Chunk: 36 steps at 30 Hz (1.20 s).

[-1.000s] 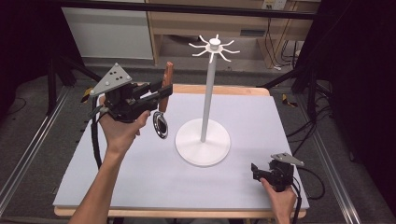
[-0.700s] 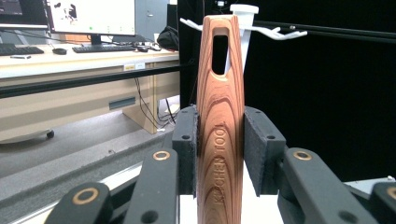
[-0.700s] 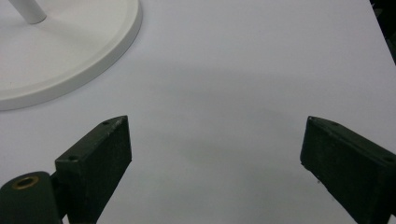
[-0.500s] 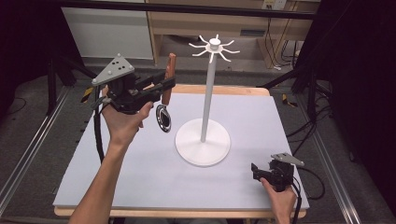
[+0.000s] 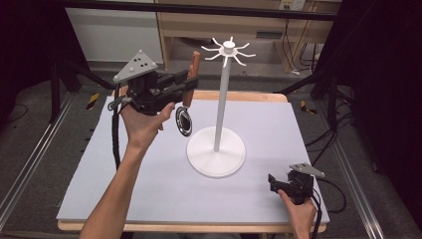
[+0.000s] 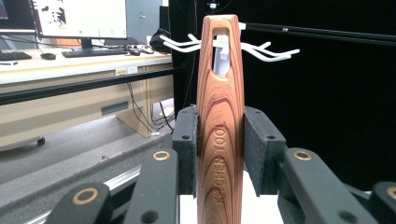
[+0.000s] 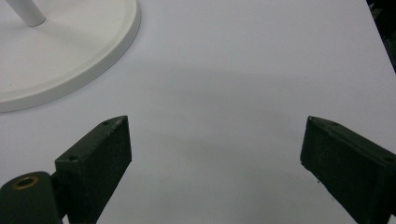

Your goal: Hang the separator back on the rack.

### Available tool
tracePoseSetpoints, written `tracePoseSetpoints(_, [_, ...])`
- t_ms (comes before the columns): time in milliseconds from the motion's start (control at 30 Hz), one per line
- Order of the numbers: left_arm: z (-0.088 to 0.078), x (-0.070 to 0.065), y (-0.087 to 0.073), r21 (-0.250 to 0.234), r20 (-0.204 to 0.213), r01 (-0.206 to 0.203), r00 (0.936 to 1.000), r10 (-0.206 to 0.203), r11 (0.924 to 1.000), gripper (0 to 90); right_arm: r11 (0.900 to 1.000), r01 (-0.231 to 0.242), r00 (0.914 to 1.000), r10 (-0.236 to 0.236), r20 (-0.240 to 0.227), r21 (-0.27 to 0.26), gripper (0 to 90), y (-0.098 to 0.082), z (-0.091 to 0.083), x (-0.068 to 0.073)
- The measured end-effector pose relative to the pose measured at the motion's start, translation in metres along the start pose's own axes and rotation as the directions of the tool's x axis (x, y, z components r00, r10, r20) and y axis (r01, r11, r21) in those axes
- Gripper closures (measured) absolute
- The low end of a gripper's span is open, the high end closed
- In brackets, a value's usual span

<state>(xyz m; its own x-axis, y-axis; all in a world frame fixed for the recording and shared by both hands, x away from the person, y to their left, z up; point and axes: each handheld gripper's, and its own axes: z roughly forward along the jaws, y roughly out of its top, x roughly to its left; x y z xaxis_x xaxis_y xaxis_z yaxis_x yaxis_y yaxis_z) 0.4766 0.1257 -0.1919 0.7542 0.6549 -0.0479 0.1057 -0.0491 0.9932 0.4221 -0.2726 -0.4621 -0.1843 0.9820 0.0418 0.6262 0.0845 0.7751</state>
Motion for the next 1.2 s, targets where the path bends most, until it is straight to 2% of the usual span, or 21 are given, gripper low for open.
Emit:
tracePoseSetpoints(333, [0.012, -0.005, 0.002, 0.013, 0.003, -0.013, 0.9999, 0.013, 0.9998, 67.4, 1.000, -0.002, 1.0000, 0.002, 0.000, 0.002, 9.2, 0.000, 0.000, 0.000])
tracePoseSetpoints(567, [0.020, -0.005, 0.005, 0.027, -0.016, -0.027, 0.9995, 0.027, 0.9993, 67.4, 1.000, 0.000, 1.0000, 0.000, -0.003, 0.000, 9.2, 0.000, 0.000, -0.001])
tracePoseSetpoints(733, [0.023, -0.002, 0.004, 0.033, -0.018, -0.018, 0.9997, 0.019, 0.9993, 67.4, 1.000, -0.002, 1.0000, 0.002, -0.003, 0.001, 9.2, 0.000, 0.000, -0.001])
tracePoseSetpoints(1033, [0.034, -0.002, 0.000, 0.039, 0.003, -0.006, 1.0000, 0.006, 0.9992, 67.4, 1.000, -0.003, 1.0000, 0.003, -0.004, 0.000, 9.2, 0.000, 0.000, -0.001])
tracePoseSetpoints(1200, [0.039, -0.003, 0.000, 0.045, -0.001, -0.011, 0.9999, 0.012, 0.9989, 67.4, 1.000, -0.005, 1.0000, 0.005, -0.003, -0.001, 9.2, 0.000, 0.000, -0.002])
